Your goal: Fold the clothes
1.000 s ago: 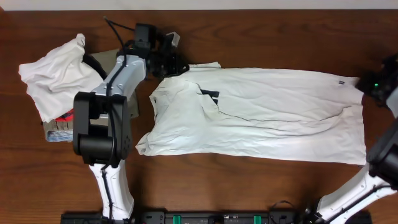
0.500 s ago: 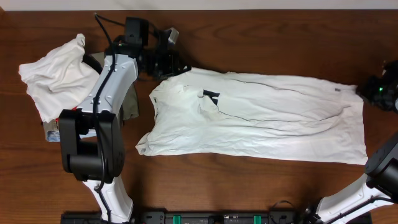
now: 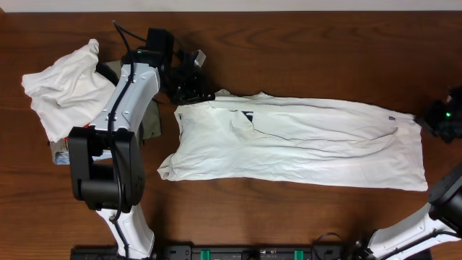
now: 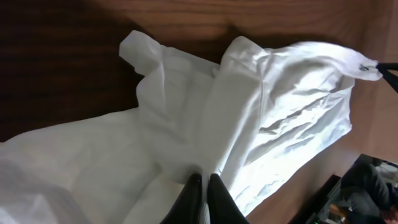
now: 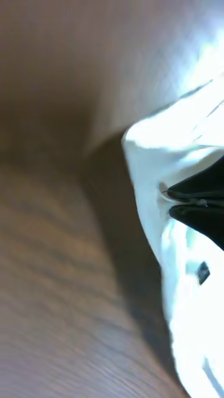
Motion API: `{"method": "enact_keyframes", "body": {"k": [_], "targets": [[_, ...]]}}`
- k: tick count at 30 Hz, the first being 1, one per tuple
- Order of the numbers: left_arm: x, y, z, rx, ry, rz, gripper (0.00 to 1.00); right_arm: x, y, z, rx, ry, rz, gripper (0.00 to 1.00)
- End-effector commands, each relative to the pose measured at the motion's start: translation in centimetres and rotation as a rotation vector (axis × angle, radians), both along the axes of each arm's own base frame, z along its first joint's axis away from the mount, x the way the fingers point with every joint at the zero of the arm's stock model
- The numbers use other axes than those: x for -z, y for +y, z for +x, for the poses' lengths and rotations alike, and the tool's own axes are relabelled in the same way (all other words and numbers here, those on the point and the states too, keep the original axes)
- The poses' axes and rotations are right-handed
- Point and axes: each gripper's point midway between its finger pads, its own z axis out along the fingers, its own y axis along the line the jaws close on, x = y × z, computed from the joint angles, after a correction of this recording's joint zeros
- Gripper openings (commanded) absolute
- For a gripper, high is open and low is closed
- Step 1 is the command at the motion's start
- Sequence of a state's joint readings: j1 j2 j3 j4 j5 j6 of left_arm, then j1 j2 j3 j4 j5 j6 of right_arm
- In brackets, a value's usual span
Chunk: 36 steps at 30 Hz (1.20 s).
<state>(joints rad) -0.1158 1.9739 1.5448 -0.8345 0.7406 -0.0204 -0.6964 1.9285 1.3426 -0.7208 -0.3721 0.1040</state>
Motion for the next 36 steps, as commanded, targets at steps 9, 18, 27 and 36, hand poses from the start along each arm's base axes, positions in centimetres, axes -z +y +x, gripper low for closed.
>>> {"method": "enact_keyframes", "body": {"k": [9,18,27,36], "targets": [[0.3,0.7,-2.7,0.016,0.104,0.035,0.06,-0.5,-2.2,-2.8,0.128,-0.002,0.085,0.03],[0.3,1.0,-5.9,0.017,0.258,0.051,0.07,-0.5,-2.1,-2.8,0.128,-0.001,0.089,0.06],[0.2,1.2,-7.5,0.018,0.334,0.060,0.11,0.2,-1.0,-4.8,0.137,0.098,0.124,0.09],[1.0,2.3,-7.5,0.015,0.328,0.139,0.17,1.1,-1.7,-7.4,0.146,0.238,0.050,0.10]]}}
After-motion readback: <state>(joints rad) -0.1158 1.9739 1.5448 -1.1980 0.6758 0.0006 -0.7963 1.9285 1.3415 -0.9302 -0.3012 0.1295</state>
